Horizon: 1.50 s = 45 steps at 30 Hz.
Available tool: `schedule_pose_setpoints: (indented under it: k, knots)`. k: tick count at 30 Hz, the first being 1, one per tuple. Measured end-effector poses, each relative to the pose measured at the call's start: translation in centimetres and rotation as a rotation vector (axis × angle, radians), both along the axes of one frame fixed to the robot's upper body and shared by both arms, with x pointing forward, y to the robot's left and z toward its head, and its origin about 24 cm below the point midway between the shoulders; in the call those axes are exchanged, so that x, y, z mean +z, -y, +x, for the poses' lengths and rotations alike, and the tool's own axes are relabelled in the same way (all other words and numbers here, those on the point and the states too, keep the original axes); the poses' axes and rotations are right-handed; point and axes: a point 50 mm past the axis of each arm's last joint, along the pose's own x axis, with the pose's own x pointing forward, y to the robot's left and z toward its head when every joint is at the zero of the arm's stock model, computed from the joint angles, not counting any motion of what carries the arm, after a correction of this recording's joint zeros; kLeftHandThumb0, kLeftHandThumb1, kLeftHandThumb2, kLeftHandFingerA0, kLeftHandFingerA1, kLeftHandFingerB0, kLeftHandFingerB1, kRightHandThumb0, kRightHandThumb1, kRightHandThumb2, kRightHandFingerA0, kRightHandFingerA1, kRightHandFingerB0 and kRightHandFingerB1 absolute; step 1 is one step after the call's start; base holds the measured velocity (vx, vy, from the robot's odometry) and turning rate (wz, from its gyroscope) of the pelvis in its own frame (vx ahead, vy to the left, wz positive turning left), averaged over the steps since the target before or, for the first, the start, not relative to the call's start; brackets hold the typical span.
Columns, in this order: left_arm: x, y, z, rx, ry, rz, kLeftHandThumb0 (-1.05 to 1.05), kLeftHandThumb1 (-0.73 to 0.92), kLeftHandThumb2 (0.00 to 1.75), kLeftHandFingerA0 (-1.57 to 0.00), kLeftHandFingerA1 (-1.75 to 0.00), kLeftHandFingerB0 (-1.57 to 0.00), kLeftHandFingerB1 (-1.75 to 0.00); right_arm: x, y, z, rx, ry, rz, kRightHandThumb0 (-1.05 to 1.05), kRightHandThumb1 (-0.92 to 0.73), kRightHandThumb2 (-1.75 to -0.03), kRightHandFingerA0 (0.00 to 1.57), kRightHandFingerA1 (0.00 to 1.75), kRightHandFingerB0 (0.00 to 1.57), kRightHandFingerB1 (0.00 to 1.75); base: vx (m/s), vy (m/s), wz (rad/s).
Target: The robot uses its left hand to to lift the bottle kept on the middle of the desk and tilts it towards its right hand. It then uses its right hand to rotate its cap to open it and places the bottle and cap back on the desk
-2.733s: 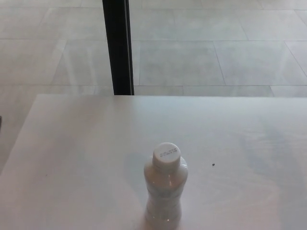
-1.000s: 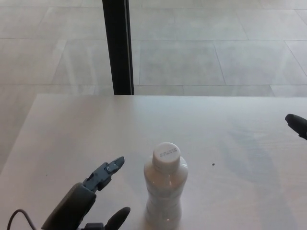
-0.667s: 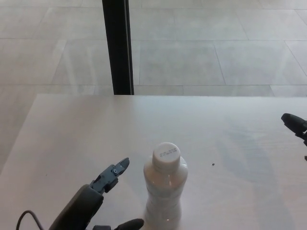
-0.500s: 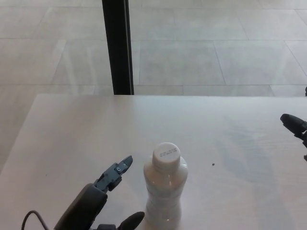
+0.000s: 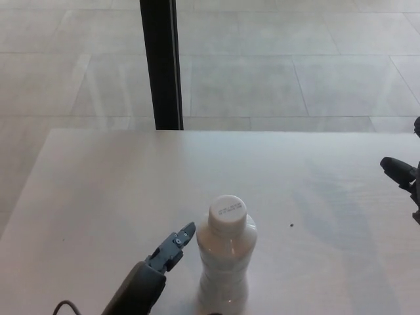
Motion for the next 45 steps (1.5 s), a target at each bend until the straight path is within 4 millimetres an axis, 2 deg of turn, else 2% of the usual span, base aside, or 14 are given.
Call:
schedule_pose_setpoints:
  k: [19, 20, 25, 31, 32, 34, 35, 38, 39, 40, 41, 43, 44, 45]
  knots:
    - [0.4, 3.4, 1.4, 0.016, 0.020, 0.030, -0.96, 0.44, 0.76, 0.00, 0.00, 0.00, 0.00, -0.2, -0.5, 0.1, 0.011, -0.005, 0.001, -0.62, -0.80, -0.64, 0.42, 0.55, 0.29, 0.30, 0.00, 0.000, 0.00]
    - [0.5, 3.6, 1.5, 0.031, 0.022, 0.017, -0.90, 0.52, 0.57, 0.00, 0.00, 0.00, 0.00, -0.2, -0.6, 0.1, 0.012, -0.005, 0.002, -0.63, -0.79, -0.64, 0.43, 0.55, 0.32, 0.31, 0.00, 0.000, 0.00]
    - [0.8, 4.8, 1.6, 0.112, 0.019, -0.041, -0.81, 0.47, 0.67, 0.00, 0.00, 0.00, 0.00, -0.2, -0.7, 0.1, 0.014, -0.006, 0.008, -0.64, -0.78, -0.64, 0.43, 0.55, 0.33, 0.31, 0.00, 0.000, 0.00]
    - [0.0, 5.9, 1.1, 0.187, -0.023, -0.061, -0.83, 0.51, 0.68, 0.00, 0.00, 0.00, 0.00, -0.2, -0.6, 0.1, 0.007, -0.006, 0.010, -0.64, -0.79, -0.64, 0.42, 0.55, 0.33, 0.31, 0.00, 0.000, 0.00]
    - [-0.4, 5.8, 0.9, 0.201, -0.034, -0.049, -0.83, 0.54, 0.57, 0.00, 0.00, 0.00, 0.00, -0.2, -0.5, 0.1, 0.005, -0.007, 0.010, -0.63, -0.79, -0.64, 0.43, 0.54, 0.34, 0.31, 0.00, 0.000, 0.00]
    - [-1.1, 5.9, 0.5, 0.213, -0.056, -0.034, -0.79, 0.47, 0.69, 0.00, 0.00, 0.00, 0.00, -0.2, -0.5, 0.1, 0.005, -0.008, 0.010, -0.64, -0.77, -0.64, 0.45, 0.55, 0.36, 0.31, 0.00, 0.000, 0.00]
    - [-1.3, 6.0, 0.4, 0.215, -0.064, -0.029, -0.80, 0.53, 0.57, 0.00, 0.00, 0.00, 0.00, -0.2, -0.5, 0.1, 0.003, -0.008, 0.011, -0.64, -0.77, -0.64, 0.46, 0.55, 0.34, 0.31, 0.00, 0.000, 0.00]
    - [-1.9, 6.4, 0.1, 0.220, -0.074, -0.010, -0.79, 0.53, 0.56, 0.00, 0.00, 0.00, 0.00, -0.2, -0.5, 0.0, 0.003, -0.009, 0.014, -0.64, -0.77, -0.64, 0.46, 0.56, 0.34, 0.31, 0.00, 0.000, 0.00]
    - [-2.0, 6.4, 0.0, 0.224, -0.072, -0.003, -0.95, 0.52, 0.86, 0.00, -0.23, 0.00, 0.00, -0.2, -0.5, 0.0, 0.002, -0.009, 0.015, -0.64, -0.77, -0.63, 0.46, 0.55, 0.35, 0.31, 0.00, 0.000, 0.00]
    - [-2.2, 6.5, 0.0, 0.227, -0.070, 0.007, -0.90, 0.49, 0.84, -0.01, -0.37, 0.00, 0.00, -0.2, -0.4, 0.0, 0.000, -0.009, 0.016, -0.64, -0.77, -0.63, 0.46, 0.55, 0.35, 0.31, 0.00, 0.000, 0.00]
    - [-2.3, 6.6, 0.0, 0.232, -0.068, 0.015, -0.82, 0.43, 0.79, -0.08, -0.68, 0.00, 0.00, -0.2, -0.4, 0.0, 0.000, -0.009, 0.016, -0.65, -0.76, -0.63, 0.46, 0.54, 0.37, 0.32, 0.00, 0.000, 0.00]
    - [-2.5, 6.7, 0.0, 0.246, -0.059, 0.037, -0.69, 0.45, 0.76, -0.16, -0.82, 0.00, 0.00, -0.2, -0.4, -0.1, -0.002, -0.009, 0.016, -0.66, -0.75, -0.63, 0.47, 0.54, 0.37, 0.32, 0.00, 0.000, 0.00]
    - [-2.6, 6.7, 0.0, 0.255, -0.053, 0.046, -0.69, 0.56, 0.57, -0.22, -0.85, 0.00, 0.00, -0.2, -0.4, -0.1, -0.002, -0.010, 0.017, -0.67, -0.75, -0.63, 0.47, 0.54, 0.38, 0.32, 0.00, 0.000, 0.00]
    - [-2.6, 6.7, 0.1, 0.264, -0.043, 0.052, -0.78, 0.46, 0.79, -0.23, -0.67, 0.00, 0.00, -0.2, -0.4, -0.1, -0.002, -0.010, 0.018, -0.67, -0.74, -0.63, 0.49, 0.54, 0.38, 0.32, 0.00, 0.000, 0.00]
